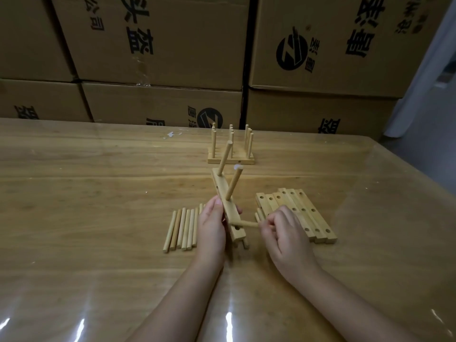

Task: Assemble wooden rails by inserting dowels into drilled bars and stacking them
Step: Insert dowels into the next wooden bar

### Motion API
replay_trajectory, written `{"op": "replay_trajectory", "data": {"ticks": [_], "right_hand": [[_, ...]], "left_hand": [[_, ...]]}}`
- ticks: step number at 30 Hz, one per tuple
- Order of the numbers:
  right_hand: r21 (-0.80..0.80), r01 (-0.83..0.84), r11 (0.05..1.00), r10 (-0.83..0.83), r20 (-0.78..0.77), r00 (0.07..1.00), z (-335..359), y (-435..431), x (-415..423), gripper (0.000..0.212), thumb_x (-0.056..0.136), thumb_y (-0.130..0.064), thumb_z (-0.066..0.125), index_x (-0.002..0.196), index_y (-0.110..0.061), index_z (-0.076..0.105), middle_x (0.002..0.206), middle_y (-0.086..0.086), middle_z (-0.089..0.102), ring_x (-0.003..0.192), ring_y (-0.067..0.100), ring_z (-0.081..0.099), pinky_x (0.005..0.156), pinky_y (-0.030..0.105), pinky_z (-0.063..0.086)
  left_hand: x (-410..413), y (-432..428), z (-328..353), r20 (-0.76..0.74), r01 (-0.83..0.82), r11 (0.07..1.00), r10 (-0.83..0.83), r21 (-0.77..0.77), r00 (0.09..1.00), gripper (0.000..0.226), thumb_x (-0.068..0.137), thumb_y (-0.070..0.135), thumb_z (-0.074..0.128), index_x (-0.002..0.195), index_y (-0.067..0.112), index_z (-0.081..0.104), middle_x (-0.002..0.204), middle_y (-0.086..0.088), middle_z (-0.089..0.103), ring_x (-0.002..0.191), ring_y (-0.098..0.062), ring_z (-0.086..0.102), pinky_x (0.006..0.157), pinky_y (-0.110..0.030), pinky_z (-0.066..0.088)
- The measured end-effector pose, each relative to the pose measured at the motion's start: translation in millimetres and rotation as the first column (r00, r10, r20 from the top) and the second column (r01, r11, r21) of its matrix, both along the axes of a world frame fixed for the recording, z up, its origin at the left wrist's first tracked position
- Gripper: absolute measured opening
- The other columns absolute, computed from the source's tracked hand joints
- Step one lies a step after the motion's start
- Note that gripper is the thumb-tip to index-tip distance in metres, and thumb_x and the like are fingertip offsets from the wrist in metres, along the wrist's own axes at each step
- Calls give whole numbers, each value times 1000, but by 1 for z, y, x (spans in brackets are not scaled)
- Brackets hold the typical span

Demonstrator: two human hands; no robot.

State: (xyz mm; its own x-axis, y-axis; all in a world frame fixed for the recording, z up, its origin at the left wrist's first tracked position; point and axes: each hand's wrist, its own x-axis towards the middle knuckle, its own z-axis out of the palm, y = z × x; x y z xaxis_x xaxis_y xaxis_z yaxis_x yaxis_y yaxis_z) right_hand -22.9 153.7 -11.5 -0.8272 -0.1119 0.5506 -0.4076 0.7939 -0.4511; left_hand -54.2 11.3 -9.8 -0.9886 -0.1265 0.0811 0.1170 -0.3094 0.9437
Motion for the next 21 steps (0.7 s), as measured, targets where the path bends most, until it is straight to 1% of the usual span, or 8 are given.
{"op": "replay_trajectory", "data": {"ticks": [3, 5, 7, 9, 11, 16, 18, 21], "right_hand": [[67, -102, 993, 101, 20, 995, 0, -2, 2, 30, 90, -49, 34, 81, -23, 45, 75, -15, 39, 65, 0, 41, 53, 11, 31], [92, -138, 986, 138, 5, 990, 0, -1, 2, 27, 89, -49, 40, 85, -23, 47, 76, -17, 41, 61, -3, 42, 50, 8, 32], [95, -166, 982, 170, -37, 985, -1, 1, 4, 22, 88, -42, 51, 89, -20, 51, 78, -14, 46, 60, -3, 45, 50, 6, 35], [50, -213, 976, 216, -58, 975, -2, 3, 5, 19, 84, -30, 65, 88, -17, 53, 78, -10, 51, 63, 0, 49, 51, 9, 40], [32, -247, 968, 249, -91, 964, -3, 4, 6, 21, 79, -22, 72, 86, -15, 53, 77, -6, 53, 63, 3, 50, 52, 13, 43], [33, -286, 958, 288, -137, 948, 1, 5, 9, 22, 86, -32, 58, 86, -11, 63, 75, -5, 57, 68, 6, 51, 54, 24, 47], [67, -281, 957, 288, -137, 948, 3, 8, 9, 25, 90, -32, 53, 95, -12, 68, 79, -6, 60, 73, 5, 51, 60, 22, 47], [120, -257, 959, 274, -161, 948, 5, 14, 7, 28, 92, -27, 49, 107, -13, 68, 79, -5, 55, 74, 7, 47, 63, 19, 41]], "left_hand": [[-1, 0, -2, -7, -42, 998, 41, -36, 999, 33, 103, 19, 35, 97, 5, 64, 60, 5, 63, 55, -2, 58, 53, -13, 46], [1, 0, -1, -13, -45, 999, 45, -22, 999, 31, 102, 18, 37, 94, 13, 66, 59, 5, 62, 54, -2, 57, 51, -14, 45], [2, 0, 0, 0, -32, 999, 32, 14, 999, 29, 101, 18, 38, 96, 14, 67, 59, 5, 62, 54, -3, 56, 51, -15, 46], [3, -1, 0, -4, -17, 1000, 17, 4, 1000, 29, 101, 19, 38, 98, 14, 67, 60, 4, 61, 54, -4, 55, 51, -16, 46], [4, -1, 2, -12, -8, 1000, 8, -2, 1000, 31, 101, 19, 38, 94, 18, 68, 60, 3, 61, 53, -7, 55, 50, -19, 46], [4, -1, 4, 12, -18, 996, 17, 83, 1000, 30, 101, 20, 39, 91, 18, 68, 61, -2, 61, 52, -13, 56, 49, -26, 48], [4, -1, 4, 31, -46, 994, 43, 103, 999, 30, 100, 22, 42, 91, 22, 70, 65, -2, 62, 55, -13, 58, 51, -26, 49], [3, -1, 1, 15, -71, 997, 71, 37, 997, 35, 100, 24, 42, 84, 31, 73, 67, 2, 63, 61, -12, 58, 61, -29, 48]]}}
